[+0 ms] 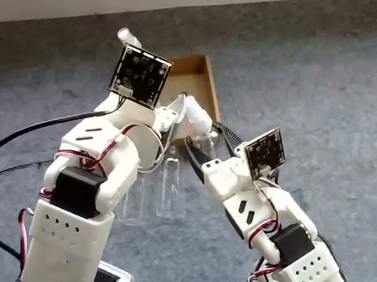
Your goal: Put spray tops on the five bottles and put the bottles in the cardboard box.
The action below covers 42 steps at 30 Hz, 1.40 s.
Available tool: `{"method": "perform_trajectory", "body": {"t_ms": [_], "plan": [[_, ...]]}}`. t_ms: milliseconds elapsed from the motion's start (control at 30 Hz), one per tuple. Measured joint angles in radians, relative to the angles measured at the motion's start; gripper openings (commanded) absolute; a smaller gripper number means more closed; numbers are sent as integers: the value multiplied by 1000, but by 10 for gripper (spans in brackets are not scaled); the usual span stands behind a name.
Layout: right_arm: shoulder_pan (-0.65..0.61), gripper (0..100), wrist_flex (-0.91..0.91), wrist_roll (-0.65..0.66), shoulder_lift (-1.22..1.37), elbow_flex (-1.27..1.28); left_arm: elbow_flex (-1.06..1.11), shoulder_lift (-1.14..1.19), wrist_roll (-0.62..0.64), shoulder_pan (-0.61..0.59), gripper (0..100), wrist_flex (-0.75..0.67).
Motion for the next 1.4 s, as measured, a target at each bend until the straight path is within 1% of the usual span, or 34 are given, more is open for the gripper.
{"method": "perform_trajectory", "body": {"t_ms": [133, 200, 300, 400, 533, 633, 700, 767, 833, 900, 1033, 1100, 1167, 1267, 1400], "plan": [[0, 5, 0, 0, -2, 0, -28, -5, -2, 2, 142, 2], [6, 4, 0, 0, -2, 0, -55, -31, -3, -21, 142, 3], [29, 4, 0, 0, -2, -2, -78, -110, -5, -80, 171, 15], [40, 4, 0, 0, 21, -29, -77, -193, -5, -170, 213, 86], [38, 4, 0, 0, 161, -144, 28, -290, -5, -311, 234, 187], [8, 4, -2, 0, 321, -265, 172, -331, -5, -356, 236, 207], [-21, 4, -17, 0, 431, -344, 292, -382, -5, -359, 238, 207], [-51, 4, -26, 0, 529, -414, 410, -454, -5, -361, 267, 178], [-86, 4, -31, 0, 615, -479, 520, -552, -5, -359, 297, 137], [-121, 4, -35, -17, 694, -528, 624, -674, -5, -342, 305, 110], [-172, 4, -35, -60, 821, -588, 775, -931, -5, -278, 305, 97], [-196, 4, -35, -66, 865, -611, 819, -1023, -14, -272, 305, 95], [-213, 4, -35, -72, 899, -624, 836, -1060, -25, -262, 305, 95], [-227, 4, -35, -75, 907, -629, 845, -1056, -26, -255, 305, 94], [-233, 4, -25, -75, 904, -629, 870, -1007, -26, -258, 305, 35]]}}
